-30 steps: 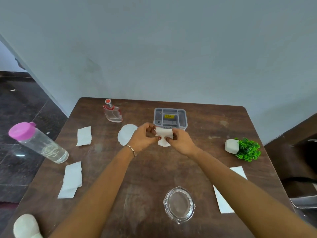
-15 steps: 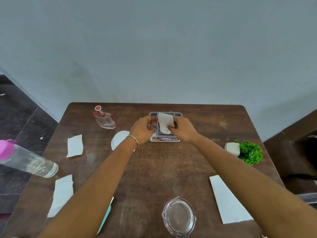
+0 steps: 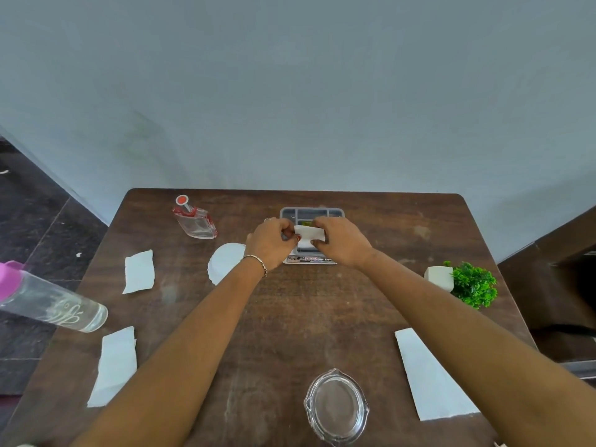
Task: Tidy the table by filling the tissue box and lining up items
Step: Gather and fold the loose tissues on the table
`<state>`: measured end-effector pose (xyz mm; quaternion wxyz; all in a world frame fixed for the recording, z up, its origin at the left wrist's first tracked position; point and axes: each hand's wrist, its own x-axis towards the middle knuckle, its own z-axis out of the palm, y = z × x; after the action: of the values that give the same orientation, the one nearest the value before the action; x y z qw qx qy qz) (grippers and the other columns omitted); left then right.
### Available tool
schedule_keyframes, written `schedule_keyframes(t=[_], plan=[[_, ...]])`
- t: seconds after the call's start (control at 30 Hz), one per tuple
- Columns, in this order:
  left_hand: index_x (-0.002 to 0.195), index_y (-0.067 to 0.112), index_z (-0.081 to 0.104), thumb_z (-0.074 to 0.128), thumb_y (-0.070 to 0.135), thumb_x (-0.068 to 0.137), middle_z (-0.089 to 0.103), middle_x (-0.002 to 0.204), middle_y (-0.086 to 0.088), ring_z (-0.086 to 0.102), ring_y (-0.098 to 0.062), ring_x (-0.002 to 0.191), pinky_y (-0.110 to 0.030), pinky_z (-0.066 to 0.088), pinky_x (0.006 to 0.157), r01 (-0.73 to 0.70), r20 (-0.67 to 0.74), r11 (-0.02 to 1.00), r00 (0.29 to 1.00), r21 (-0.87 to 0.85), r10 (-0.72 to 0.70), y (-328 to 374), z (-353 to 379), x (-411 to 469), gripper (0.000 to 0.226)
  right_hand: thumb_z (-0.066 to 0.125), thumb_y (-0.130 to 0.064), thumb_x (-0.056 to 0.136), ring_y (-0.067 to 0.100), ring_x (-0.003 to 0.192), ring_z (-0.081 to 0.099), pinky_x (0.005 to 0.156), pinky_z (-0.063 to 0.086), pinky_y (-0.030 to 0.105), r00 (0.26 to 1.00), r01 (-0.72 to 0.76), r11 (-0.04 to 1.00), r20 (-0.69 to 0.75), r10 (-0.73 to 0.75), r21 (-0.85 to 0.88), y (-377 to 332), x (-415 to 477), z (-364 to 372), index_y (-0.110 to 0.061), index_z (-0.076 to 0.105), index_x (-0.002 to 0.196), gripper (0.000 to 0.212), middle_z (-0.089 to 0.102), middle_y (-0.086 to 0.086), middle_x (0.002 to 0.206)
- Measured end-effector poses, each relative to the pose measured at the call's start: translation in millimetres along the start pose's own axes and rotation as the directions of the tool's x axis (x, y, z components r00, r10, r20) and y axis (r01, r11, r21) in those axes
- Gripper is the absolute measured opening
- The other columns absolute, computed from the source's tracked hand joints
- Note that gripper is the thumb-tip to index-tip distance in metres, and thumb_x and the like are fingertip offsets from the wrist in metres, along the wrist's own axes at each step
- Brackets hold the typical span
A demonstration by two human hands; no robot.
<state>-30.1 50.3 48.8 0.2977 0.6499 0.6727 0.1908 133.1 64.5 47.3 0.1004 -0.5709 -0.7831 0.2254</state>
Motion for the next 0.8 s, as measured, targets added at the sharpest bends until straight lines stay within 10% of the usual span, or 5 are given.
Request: schedule_keyframes(t=[0.8], plan=[[0.098,0.024,0.071,0.067,0.033,0.083,0.066,0.105,-0.002,0.060,-0.022,0.097,-0.049,0.048,0.096,0.029,0.038,0.999,0.999,0.040,-0.030,2.9,3.6,-0.1,0.018,0.056,-0.035,0.092,0.024,0.121,0.045,0.106,0.026,0.046,0.999,-0.015,0.960,-0.037,0.005,-0.280,7.1,-9.1,1.3,-0.023,0.066,0.110,0.024,0.053,0.003,0.124]])
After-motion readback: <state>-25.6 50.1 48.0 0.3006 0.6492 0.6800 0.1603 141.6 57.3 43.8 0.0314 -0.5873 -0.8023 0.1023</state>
